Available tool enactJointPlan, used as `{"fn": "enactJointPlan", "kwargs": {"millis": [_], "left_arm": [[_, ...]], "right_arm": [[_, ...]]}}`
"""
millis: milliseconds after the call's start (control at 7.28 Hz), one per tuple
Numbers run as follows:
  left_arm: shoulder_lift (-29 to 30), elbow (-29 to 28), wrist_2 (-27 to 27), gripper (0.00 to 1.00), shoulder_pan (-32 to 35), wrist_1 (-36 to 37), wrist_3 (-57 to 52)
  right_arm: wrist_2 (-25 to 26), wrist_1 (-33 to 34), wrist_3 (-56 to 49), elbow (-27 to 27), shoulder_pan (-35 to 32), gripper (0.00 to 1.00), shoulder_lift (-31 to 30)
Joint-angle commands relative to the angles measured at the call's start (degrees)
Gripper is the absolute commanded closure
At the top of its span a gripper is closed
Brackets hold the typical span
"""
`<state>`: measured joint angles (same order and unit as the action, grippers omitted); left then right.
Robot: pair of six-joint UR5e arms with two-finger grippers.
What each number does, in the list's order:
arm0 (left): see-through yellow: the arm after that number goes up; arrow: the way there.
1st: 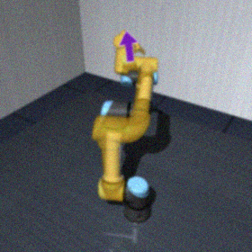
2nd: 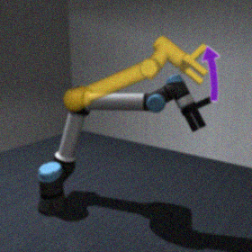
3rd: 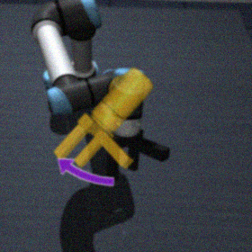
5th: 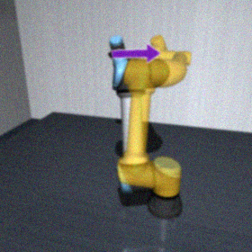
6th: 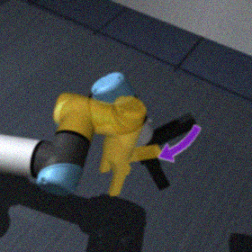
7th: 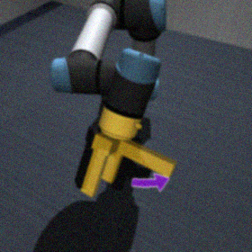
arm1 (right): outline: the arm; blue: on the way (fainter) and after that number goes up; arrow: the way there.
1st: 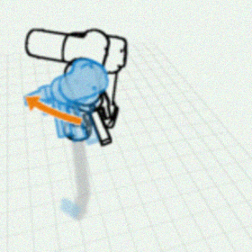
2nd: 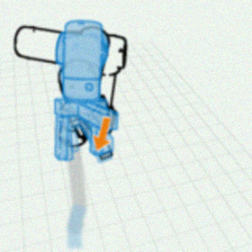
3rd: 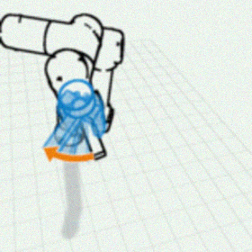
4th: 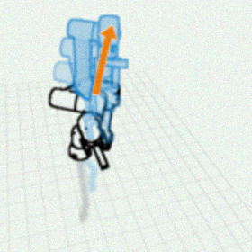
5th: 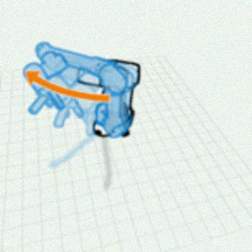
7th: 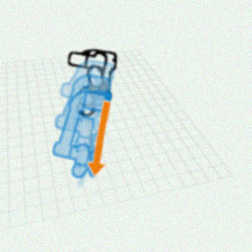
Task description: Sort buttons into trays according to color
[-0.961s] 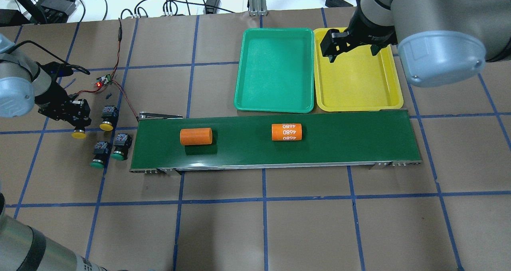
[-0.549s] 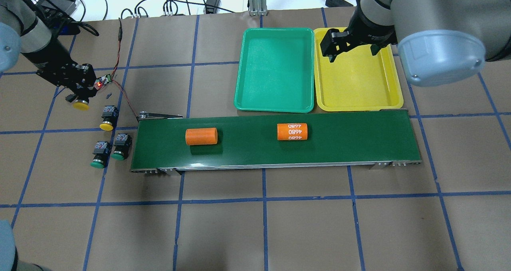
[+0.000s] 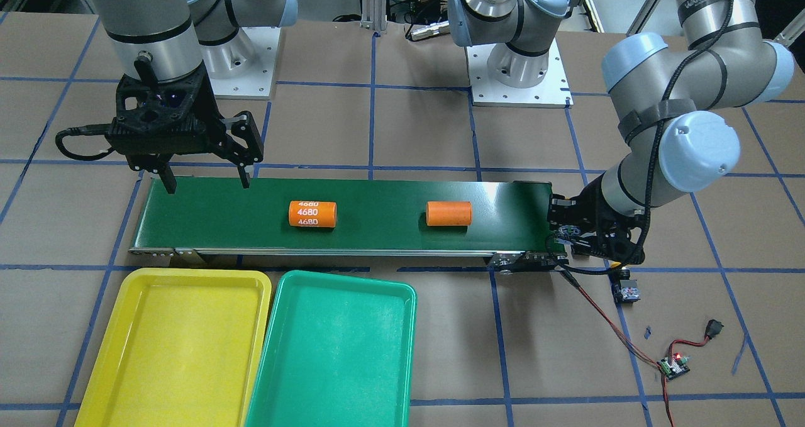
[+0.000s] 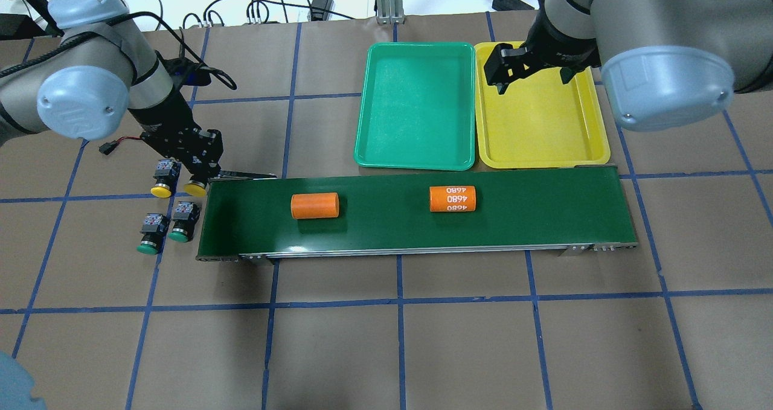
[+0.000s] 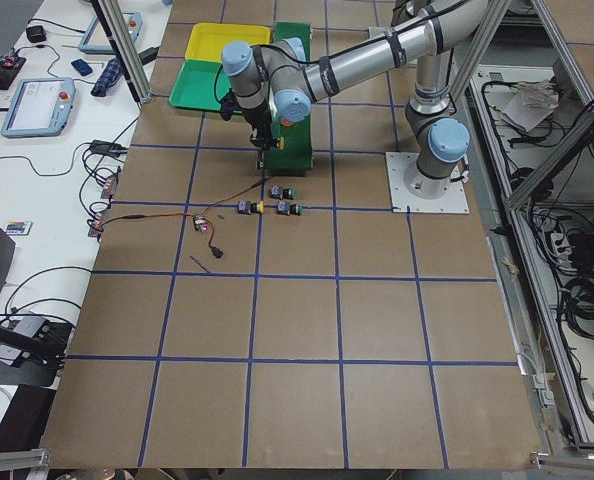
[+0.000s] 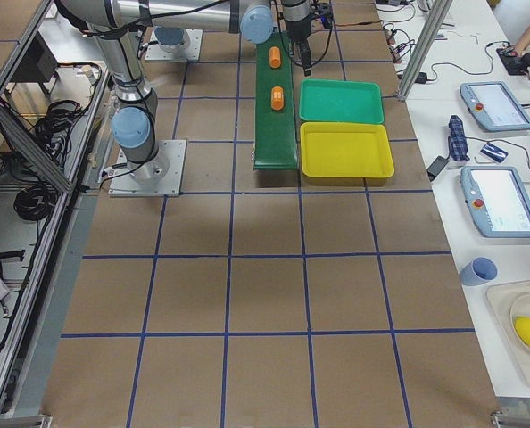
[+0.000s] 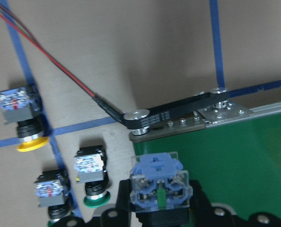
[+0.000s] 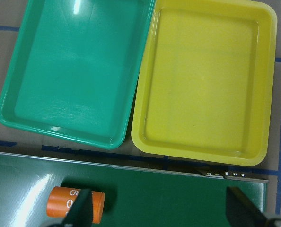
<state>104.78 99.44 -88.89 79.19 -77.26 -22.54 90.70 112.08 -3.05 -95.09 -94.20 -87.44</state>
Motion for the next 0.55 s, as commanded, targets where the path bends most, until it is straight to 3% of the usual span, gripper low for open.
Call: {"fn": "enactJointPlan", "kwargs": {"millis": [0, 275, 412], "left_arm": [[0.3, 4.2, 1.1, 1.00, 0.3, 2.8, 0.1], [0.5, 6.4, 3.1, 1.00, 0.3, 5.5, 2.8], [0.4, 6.5, 3.5, 0.65, 0.3, 5.5, 3.3]], "right_arm": [[0.0, 0.9, 0.0, 0.0, 0.0, 0.00, 0.3], [0.1, 0.9, 0.0, 0.0, 0.0, 0.00, 0.3], [0.1, 0.9, 0.0, 0.0, 0.0, 0.00, 0.3]]}}
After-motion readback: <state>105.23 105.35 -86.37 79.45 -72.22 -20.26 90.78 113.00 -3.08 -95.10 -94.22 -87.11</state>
